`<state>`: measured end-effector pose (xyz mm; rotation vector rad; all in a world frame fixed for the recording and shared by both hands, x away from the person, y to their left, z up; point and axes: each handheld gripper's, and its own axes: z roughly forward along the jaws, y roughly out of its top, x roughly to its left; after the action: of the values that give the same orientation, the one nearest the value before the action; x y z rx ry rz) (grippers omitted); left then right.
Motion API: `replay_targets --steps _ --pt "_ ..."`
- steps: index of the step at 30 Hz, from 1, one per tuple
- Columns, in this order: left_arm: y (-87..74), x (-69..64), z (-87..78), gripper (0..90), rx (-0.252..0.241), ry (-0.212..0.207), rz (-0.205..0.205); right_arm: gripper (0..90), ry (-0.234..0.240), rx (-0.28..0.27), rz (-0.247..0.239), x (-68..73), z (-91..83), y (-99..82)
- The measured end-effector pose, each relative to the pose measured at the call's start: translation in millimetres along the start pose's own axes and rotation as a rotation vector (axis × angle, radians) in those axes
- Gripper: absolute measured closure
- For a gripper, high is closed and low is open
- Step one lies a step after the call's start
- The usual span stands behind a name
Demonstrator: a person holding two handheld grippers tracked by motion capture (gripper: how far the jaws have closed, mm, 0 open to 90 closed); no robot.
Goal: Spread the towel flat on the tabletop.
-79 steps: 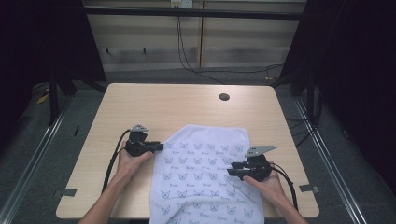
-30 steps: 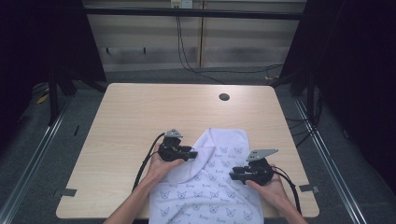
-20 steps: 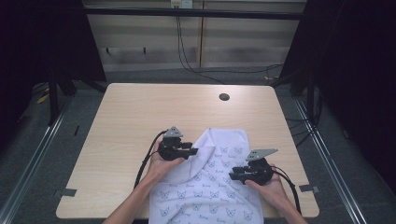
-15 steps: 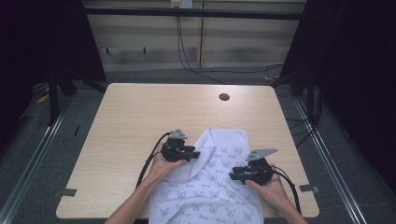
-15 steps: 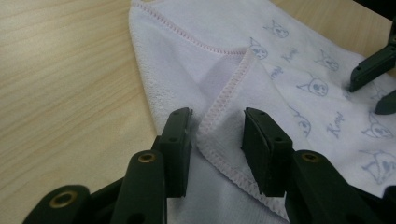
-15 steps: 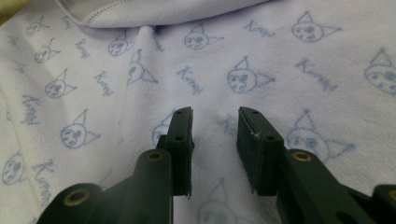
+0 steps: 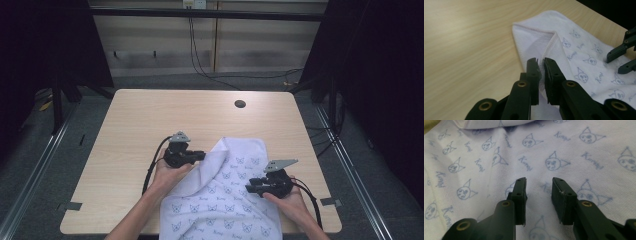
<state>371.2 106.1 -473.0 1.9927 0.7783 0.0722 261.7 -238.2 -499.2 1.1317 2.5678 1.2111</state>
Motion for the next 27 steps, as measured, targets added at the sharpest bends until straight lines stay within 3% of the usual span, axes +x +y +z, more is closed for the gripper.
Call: replay_targets --steps 4,6,8,10,11,12,13,14,17,21,23,24,25,27 --pt "16.4 26.9 -32.0 83.0 -0.025 0.078 -0.006 64.9 -0.003 0.004 -0.002 -1.7 1.5 0.6" --pt "22.0 41.8 -45.2 82.3 -0.046 0.123 -0.035 64.3 -0.008 0.005 -0.001 -2.2 2.5 2.2" --pt "23.8 54.3 -53.0 77.7 -0.062 0.181 -0.071 63.7 -0.006 0.004 -0.002 -1.6 3.3 3.3" --pt "22.3 62.8 -59.8 67.5 -0.078 0.290 -0.112 63.6 -0.010 0.008 0.000 -1.1 3.4 3.9" --pt "20.2 65.2 -62.5 62.8 -0.091 0.281 -0.125 63.2 -0.013 0.005 0.000 -1.3 3.2 3.9" --pt "16.3 67.9 -65.6 65.2 -0.087 0.251 -0.134 63.0 -0.012 0.002 0.001 -1.5 2.6 4.1" --pt "12.7 66.1 -66.8 64.9 -0.076 0.252 -0.123 62.9 -0.016 -0.007 -0.005 -2.5 1.3 4.4" --pt "8.5 64.3 -68.0 66.0 -0.067 0.214 -0.108 63.0 -0.019 -0.014 0.005 -3.1 -0.3 4.6" --pt "-7.1 51.8 -64.5 68.6 -0.026 0.131 -0.074 63.2 -0.041 -0.030 0.021 -8.9 -5.1 6.2" --pt "-30.1 36.7 -50.8 66.2 0.031 0.073 -0.069 65.1 -0.093 -0.046 0.036 -20.0 -8.9 11.2" --pt "-40.3 31.7 -42.4 67.6 0.078 0.067 -0.037 66.0 -0.136 -0.040 0.036 -27.4 -7.2 14.2" --pt "-43.6 30.6 -38.8 68.7 0.100 0.079 -0.031 66.1 -0.195 -0.029 0.017 -30.0 -4.9 15.7" --pt "-45.7 29.8 -36.4 69.1 0.117 0.109 -0.010 65.7 -0.235 0.000 0.011 -32.6 -1.8 17.4" --pt "-48.5 30.0 -33.3 69.0 0.155 0.150 0.011 65.0 -0.254 0.015 0.012 -40.4 5.7 19.7"
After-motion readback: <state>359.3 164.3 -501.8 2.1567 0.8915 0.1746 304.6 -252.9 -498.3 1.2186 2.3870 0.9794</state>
